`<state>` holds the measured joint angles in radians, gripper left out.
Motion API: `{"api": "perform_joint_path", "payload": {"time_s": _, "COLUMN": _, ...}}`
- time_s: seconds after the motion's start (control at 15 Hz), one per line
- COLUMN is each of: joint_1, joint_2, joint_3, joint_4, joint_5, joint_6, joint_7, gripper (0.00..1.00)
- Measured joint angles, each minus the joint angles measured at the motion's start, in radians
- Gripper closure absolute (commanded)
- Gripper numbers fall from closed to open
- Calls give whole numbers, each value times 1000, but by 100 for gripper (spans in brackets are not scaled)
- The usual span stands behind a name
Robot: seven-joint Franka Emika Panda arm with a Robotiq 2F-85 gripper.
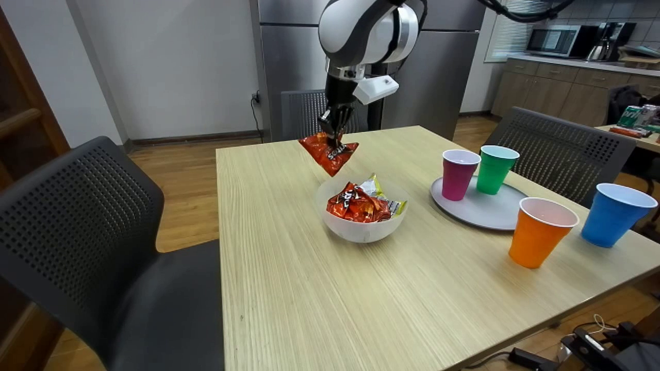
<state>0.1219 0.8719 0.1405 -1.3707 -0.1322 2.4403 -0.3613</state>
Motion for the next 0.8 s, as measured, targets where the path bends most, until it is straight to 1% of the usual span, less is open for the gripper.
{"api": "perform_joint_path", "payload": {"time_s": 0.27, "joint_1": 34, "joint_2": -46, "joint_3": -18, "joint_4": -45, "joint_5": -13, "joint_6": 5, "joint_7": 47, "gripper": 100}}
{"api": "perform_joint_path", "payload": {"time_s": 0.8, "joint_1": 103, "joint_2": -155, "joint_3": -62, "joint_4": -186, "joint_5": -64, "joint_6": 20, "joint_7": 213, "gripper": 100}}
